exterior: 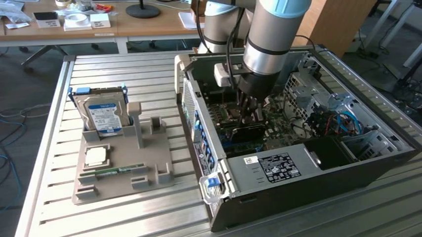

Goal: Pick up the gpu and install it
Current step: 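Press down on the gpu until it lock into place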

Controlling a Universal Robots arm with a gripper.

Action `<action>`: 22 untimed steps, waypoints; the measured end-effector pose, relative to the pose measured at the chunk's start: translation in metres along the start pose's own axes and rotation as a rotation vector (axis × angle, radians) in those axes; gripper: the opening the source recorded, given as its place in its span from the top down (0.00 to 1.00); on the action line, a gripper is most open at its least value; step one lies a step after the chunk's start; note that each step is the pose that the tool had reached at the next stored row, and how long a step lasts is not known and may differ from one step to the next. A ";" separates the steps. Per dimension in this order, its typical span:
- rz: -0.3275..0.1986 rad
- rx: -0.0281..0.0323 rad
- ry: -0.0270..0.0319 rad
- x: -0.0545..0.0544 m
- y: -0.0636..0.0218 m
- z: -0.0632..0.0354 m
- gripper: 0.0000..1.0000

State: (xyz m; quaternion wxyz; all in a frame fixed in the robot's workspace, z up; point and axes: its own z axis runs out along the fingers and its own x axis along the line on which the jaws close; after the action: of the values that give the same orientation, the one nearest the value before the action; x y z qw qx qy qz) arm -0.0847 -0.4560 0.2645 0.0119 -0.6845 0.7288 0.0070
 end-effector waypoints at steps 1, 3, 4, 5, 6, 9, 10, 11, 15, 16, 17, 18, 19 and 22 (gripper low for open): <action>0.000 0.0000 0.0000 0.000 0.0000 0.0007 0.89; 0.000 -0.0001 0.0003 0.000 0.0000 0.0010 0.89; 0.000 -0.0001 0.0003 0.000 0.0000 0.0010 0.89; 0.000 -0.0002 0.0003 0.000 0.0000 0.0010 0.89; 0.000 -0.0002 0.0003 0.000 0.0001 0.0011 0.89; 0.000 -0.0002 0.0004 0.000 0.0001 0.0020 0.89; 0.000 -0.0003 0.0003 0.000 0.0001 0.0021 0.89; 0.000 -0.0002 0.0003 0.000 0.0001 0.0021 0.89; 0.000 0.0001 -0.0001 0.000 0.0001 0.0028 0.89; 0.000 -0.0001 0.0001 0.000 0.0002 0.0030 0.89; 0.000 -0.0002 0.0001 0.000 0.0002 0.0030 0.89; 0.000 -0.0002 0.0002 0.000 0.0003 0.0030 0.89; 0.000 -0.0002 0.0001 0.000 0.0003 0.0031 0.89; 0.000 0.0000 0.0000 0.000 0.0006 0.0035 0.89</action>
State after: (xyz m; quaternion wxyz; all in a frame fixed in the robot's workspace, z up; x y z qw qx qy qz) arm -0.0854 -0.4562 0.2610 0.0119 -0.6845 0.7289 0.0070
